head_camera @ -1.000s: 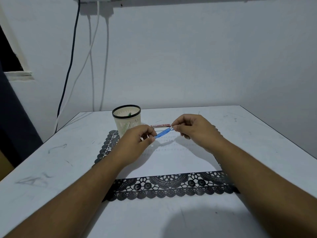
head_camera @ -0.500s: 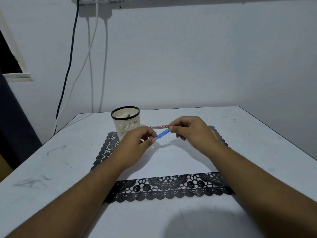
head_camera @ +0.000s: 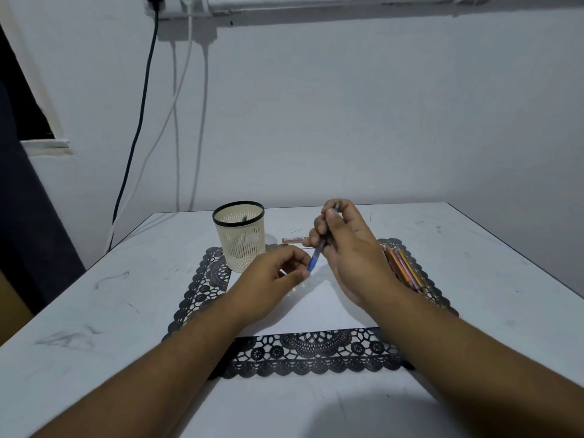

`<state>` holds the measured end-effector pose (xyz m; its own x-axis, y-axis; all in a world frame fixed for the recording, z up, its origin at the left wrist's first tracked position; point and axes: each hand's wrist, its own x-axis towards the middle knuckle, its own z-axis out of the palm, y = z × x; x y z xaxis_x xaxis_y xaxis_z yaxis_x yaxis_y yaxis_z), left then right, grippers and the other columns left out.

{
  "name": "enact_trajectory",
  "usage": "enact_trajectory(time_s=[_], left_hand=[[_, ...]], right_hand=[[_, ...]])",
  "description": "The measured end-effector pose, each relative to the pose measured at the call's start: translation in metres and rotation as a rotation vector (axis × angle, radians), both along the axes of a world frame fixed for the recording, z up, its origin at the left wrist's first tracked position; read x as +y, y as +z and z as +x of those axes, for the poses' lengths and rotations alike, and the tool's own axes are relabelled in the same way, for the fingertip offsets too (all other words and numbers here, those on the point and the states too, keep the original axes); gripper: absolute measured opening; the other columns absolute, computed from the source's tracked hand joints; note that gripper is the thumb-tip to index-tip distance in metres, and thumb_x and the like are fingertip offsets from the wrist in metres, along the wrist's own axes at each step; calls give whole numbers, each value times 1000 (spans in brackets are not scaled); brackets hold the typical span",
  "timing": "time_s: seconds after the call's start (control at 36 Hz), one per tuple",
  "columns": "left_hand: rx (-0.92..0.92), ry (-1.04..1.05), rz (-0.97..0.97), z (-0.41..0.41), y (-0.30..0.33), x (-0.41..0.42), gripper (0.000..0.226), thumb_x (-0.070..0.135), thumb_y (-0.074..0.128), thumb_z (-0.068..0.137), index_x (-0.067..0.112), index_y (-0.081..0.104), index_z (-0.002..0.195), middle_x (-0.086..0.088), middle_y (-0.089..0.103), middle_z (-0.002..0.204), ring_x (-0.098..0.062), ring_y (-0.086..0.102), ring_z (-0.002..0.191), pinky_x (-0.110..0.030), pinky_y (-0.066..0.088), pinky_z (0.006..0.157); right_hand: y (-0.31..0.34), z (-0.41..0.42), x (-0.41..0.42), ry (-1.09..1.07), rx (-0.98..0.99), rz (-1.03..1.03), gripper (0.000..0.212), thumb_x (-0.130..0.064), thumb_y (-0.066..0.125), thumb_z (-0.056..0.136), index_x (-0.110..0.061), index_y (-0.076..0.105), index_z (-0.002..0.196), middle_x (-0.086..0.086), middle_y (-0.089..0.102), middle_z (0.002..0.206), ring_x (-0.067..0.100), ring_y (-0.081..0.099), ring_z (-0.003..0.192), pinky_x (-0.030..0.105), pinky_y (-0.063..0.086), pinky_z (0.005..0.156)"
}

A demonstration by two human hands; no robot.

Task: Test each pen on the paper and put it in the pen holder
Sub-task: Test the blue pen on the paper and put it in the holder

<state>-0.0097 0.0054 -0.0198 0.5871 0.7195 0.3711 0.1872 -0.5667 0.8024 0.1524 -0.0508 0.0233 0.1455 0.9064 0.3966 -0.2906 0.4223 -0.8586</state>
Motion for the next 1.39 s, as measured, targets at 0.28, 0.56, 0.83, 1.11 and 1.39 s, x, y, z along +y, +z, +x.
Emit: enact_trajectory(time_s=[0.28,0.56,0.83,1.11,1.39], left_hand=[[-40,19,-52,1,0,-1,9,14,70,96,18,71,88,10,66,75,-10,58,70,-32,47,71],[-102,-17,-125,0,-2,0,9,17,69,96,17,70,87,3,67,76,-16,59,73,-37,47,72],[-135,-26,-147,1,-1,0,11,10,70,96,14,69,85,4,66,73,-14,58,71,-31,47,70],[-146,57,-134,1,-3,1,9,17,71,96,16,70,86,2,67,75,-12,58,71,-36,46,72],[-132,95,-92,1,1,1,8,17,74,93,16,73,85,-12,68,78,-12,56,70,-34,45,69]], right_hand=[[6,11,1,251,427,13,34,-38,36,99,-18,42,71,0,26,65,16,22,58,31,31,57],[9,19,0,305,417,17,24,-29,39,86,-18,31,66,0,20,62,18,13,60,33,22,59],[11,22,0,345,402,1,24,-28,36,86,-18,27,66,1,19,62,18,14,59,34,20,60],[8,17,3,271,442,-83,36,-39,39,99,-14,51,77,5,47,70,24,49,67,36,46,73],[4,14,2,328,562,-61,36,-45,45,88,-18,37,65,0,27,67,18,24,63,33,31,65]])
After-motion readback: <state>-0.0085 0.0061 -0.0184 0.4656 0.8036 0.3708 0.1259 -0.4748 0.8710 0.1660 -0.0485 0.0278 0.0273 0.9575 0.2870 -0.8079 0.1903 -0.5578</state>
